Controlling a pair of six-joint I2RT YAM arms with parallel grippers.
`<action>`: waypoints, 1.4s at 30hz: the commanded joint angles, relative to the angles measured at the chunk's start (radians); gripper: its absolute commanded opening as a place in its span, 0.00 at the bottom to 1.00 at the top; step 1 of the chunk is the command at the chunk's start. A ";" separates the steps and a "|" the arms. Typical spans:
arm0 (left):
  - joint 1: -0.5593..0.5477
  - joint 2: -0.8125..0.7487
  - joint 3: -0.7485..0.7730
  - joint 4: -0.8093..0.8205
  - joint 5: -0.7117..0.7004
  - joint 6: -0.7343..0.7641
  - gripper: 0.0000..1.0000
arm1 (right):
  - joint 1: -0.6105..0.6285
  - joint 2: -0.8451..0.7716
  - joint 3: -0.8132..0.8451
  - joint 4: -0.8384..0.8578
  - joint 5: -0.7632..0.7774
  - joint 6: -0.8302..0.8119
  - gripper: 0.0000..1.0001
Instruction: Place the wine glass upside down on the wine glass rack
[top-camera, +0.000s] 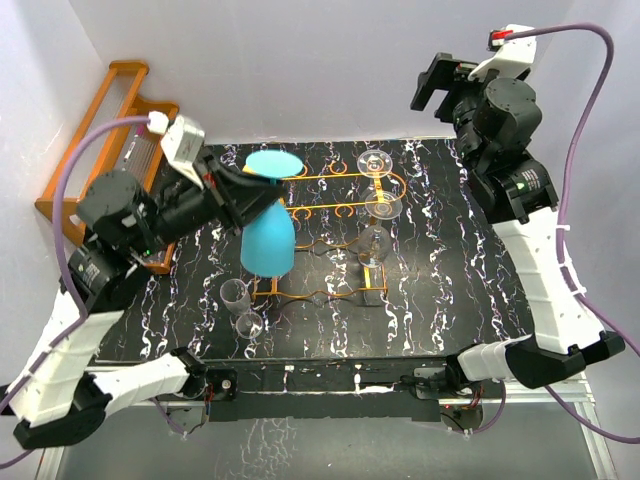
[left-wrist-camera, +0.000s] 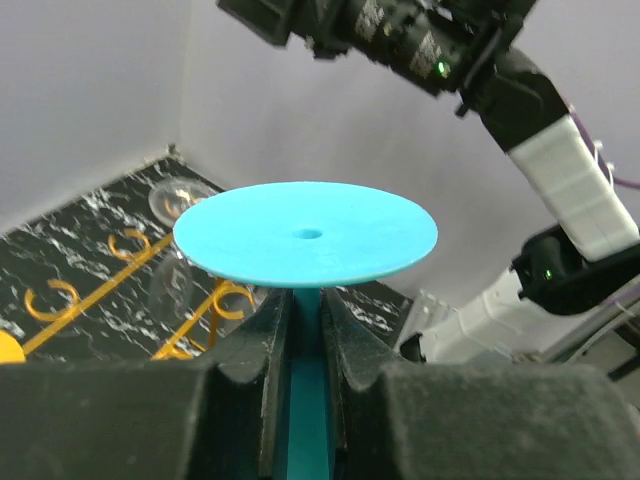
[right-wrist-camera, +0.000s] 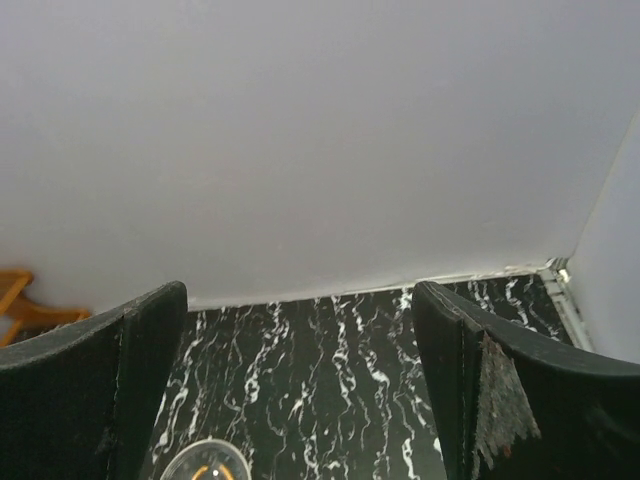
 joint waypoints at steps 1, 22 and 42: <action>-0.001 -0.133 -0.271 0.193 0.054 -0.113 0.00 | -0.007 -0.020 -0.046 0.026 -0.117 0.084 0.98; -0.084 -0.267 -0.784 0.661 -0.054 -0.078 0.00 | -0.010 -0.120 -0.084 -0.017 -0.156 0.075 0.98; -0.114 -0.228 -0.872 0.704 -0.215 0.025 0.00 | -0.009 -0.139 -0.128 -0.015 -0.163 0.028 0.98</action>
